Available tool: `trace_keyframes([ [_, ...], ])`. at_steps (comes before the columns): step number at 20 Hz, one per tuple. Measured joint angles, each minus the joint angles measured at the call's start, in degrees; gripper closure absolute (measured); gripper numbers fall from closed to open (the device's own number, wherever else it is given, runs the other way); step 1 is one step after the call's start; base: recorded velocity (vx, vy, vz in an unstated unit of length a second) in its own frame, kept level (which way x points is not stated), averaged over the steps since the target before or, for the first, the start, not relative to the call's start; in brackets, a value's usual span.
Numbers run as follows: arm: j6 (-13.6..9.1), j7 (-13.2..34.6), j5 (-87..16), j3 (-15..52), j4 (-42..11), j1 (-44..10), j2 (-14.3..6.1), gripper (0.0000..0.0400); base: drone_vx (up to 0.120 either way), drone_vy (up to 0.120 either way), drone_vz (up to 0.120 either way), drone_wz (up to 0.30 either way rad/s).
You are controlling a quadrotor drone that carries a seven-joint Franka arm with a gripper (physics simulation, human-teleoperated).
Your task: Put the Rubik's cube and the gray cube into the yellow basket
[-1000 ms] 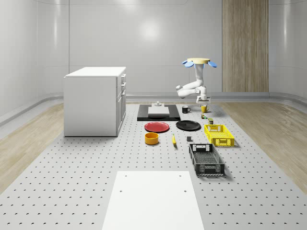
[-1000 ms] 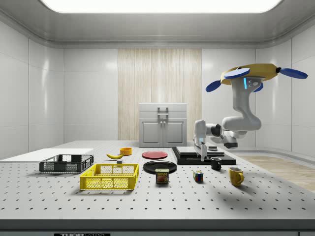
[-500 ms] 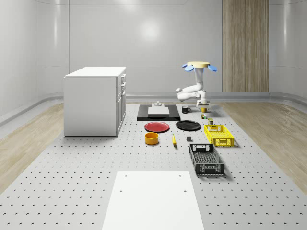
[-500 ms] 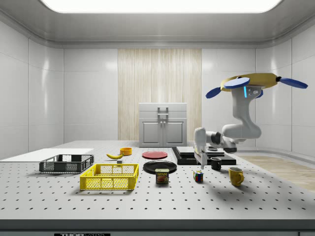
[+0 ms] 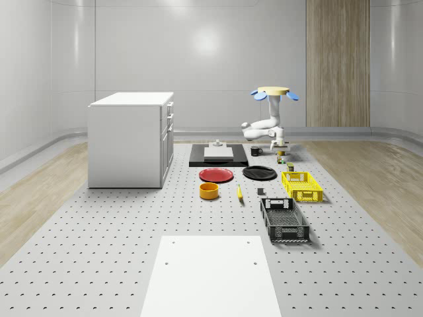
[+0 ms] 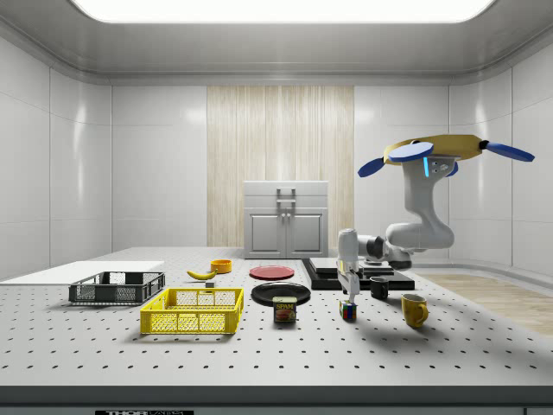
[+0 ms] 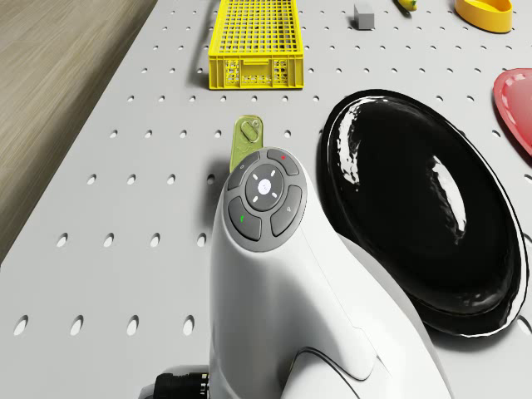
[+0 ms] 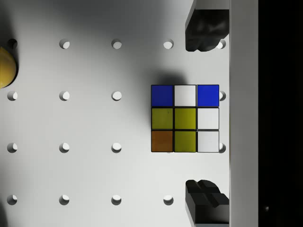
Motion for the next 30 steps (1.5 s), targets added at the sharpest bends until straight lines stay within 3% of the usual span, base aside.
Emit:
trace_keyframes([
  [16,6.6,-0.26,-5.31,-6.59,1.59,-0.37,-4.54,0.0,0.0,0.0,0.0,0.0],
  [30,9.45,-0.08,-7.31,-9.13,2.58,-1.08,-6.38,0.0,0.0,0.0,0.0,0.0],
])
